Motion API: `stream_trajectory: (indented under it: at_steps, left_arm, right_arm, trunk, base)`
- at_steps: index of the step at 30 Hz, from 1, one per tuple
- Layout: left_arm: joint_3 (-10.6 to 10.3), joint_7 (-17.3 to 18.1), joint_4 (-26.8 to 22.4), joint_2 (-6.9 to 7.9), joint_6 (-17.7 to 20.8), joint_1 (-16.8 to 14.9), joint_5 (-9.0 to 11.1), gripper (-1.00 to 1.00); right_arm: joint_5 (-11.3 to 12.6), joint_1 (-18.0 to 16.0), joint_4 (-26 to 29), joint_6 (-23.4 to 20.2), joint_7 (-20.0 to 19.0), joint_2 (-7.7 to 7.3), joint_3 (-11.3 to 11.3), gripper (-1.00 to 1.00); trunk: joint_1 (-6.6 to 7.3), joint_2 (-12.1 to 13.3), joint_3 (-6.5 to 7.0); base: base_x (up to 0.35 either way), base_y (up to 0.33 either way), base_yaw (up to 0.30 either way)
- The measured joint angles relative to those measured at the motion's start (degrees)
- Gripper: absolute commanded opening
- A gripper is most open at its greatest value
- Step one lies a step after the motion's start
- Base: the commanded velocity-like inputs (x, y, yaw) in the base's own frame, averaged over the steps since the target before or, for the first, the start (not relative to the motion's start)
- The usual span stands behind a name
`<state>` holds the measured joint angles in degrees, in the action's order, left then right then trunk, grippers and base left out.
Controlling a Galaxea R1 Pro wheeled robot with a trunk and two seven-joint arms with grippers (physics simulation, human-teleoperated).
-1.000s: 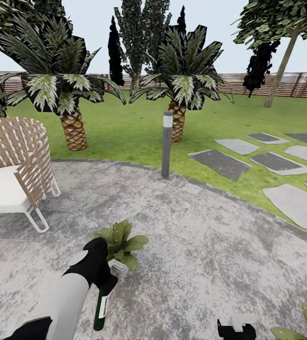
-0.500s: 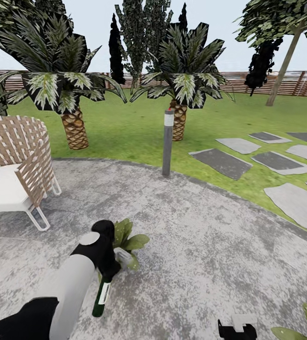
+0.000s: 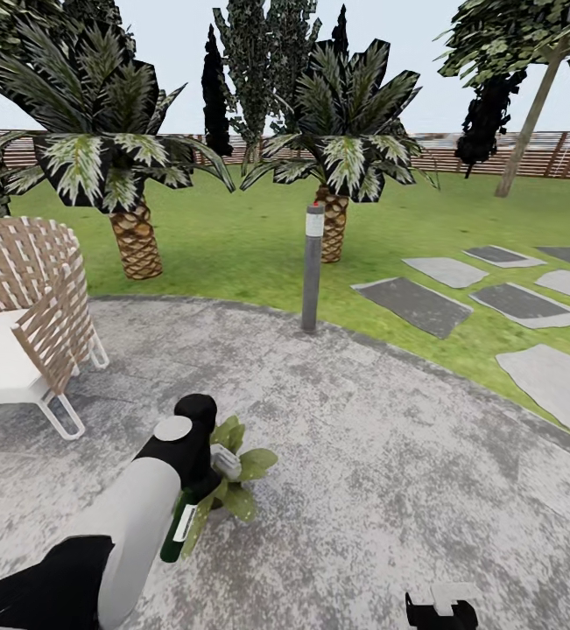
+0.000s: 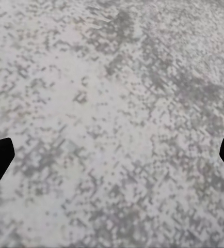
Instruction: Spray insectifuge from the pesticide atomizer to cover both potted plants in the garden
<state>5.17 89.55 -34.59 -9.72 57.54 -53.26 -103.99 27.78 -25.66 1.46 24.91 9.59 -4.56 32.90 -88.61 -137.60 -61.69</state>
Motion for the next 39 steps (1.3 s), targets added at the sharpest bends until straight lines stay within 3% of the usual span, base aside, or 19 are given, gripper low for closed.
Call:
stream_trajectory:
  at_steps: [2,4,6,14,31,32,36,39]
  left_arm:
    - [-0.07,0.00,-0.12,-0.19,0.11,-1.92,2.23,-1.00]
    - [-0.08,0.00,0.37,-0.12,-0.05,-4.84,2.84,-1.00]
    - [-0.02,0.01,1.54,0.14,-0.10,-5.70,2.94,-1.00]
    - [0.05,0.02,3.47,0.87,-0.51,-5.28,3.00,-1.00]
    - [0.12,0.02,5.71,-0.19,0.03,-4.72,3.38,-1.00]
    - [0.11,0.02,5.71,-0.19,0.04,-4.72,3.67,-1.00]
    - [-0.03,0.02,5.66,-0.19,0.09,-5.04,8.18,-1.00]
    - [-0.08,0.02,5.63,-0.19,-0.18,-5.03,9.15,-1.00]
  right_arm:
    - [0.01,0.00,-0.02,0.00,0.10,0.00,0.00,1.00]
    - [0.01,0.00,0.01,0.00,0.11,0.00,-0.03,1.00]
    - [0.01,0.00,-0.01,0.00,0.11,0.00,-0.04,1.00]
    - [0.01,0.00,-0.01,0.00,0.11,0.00,-0.01,1.00]
    - [0.01,0.00,-0.02,0.01,0.11,0.00,0.00,1.00]
    - [0.01,0.00,-0.02,0.01,0.11,0.00,0.00,1.00]
    - [0.01,0.00,-0.02,0.00,0.11,0.00,0.01,1.00]
    - [0.01,0.00,-0.02,0.00,0.11,0.00,0.01,1.00]
  trunk:
    - [0.00,0.00,0.01]
    - [0.00,0.00,0.01]
    - [0.00,0.00,0.00]
    - [0.00,0.00,0.00]
    - [0.01,0.00,0.00]
    - [0.01,0.00,0.00]
    - [0.00,0.00,0.00]
    - [0.00,0.00,0.00]
  base:
    - [0.000,0.000,0.000]
    - [0.000,0.000,0.000]
    - [0.000,0.000,0.000]
    - [0.000,0.000,0.000]
    - [0.083,-0.013,0.000]
    - [0.043,-0.037,0.000]
    - [0.012,-0.010,0.000]
    - [0.001,-0.001,0.000]
